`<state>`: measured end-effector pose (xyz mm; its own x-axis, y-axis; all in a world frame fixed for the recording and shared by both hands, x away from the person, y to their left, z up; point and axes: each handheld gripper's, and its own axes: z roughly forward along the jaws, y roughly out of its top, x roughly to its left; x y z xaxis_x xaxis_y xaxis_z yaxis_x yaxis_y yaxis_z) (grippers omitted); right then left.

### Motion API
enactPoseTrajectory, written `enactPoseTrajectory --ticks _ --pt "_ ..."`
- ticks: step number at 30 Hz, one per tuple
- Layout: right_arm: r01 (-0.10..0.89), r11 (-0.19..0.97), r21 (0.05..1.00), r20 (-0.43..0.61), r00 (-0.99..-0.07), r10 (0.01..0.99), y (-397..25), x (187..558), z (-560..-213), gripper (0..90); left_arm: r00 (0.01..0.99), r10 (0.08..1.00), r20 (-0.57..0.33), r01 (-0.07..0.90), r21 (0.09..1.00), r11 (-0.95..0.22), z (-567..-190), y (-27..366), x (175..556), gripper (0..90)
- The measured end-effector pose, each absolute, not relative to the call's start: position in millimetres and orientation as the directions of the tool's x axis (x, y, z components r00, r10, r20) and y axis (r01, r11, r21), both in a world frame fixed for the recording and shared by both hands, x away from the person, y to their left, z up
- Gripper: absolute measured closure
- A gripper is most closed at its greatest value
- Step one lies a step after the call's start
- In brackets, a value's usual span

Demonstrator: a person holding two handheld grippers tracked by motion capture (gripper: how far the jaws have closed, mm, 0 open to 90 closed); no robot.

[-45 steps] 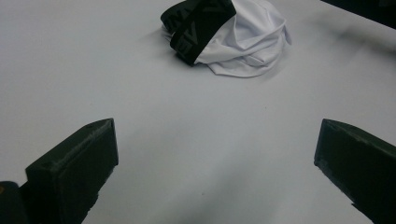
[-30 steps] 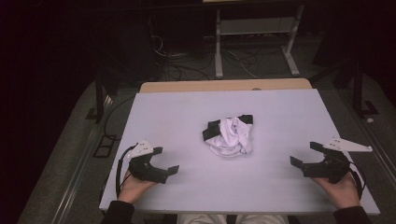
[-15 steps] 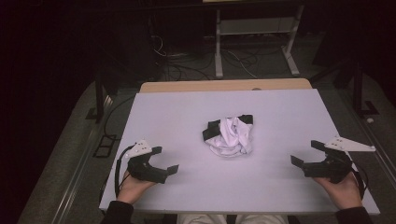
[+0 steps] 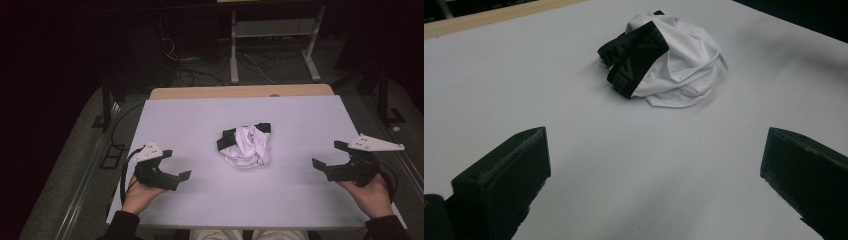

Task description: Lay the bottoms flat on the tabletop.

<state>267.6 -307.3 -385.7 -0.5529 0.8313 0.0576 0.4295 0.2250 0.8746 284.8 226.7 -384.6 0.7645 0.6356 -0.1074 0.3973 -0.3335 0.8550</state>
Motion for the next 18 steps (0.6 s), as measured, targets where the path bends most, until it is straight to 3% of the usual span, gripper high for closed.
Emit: enactPoseTrajectory --ticks 18 --pt "0.423 0.289 0.859 0.020 -0.591 0.806 -289 297 -367 0.0 0.794 0.601 -0.088 0.374 0.850 -0.370 -359 205 306 0.0"
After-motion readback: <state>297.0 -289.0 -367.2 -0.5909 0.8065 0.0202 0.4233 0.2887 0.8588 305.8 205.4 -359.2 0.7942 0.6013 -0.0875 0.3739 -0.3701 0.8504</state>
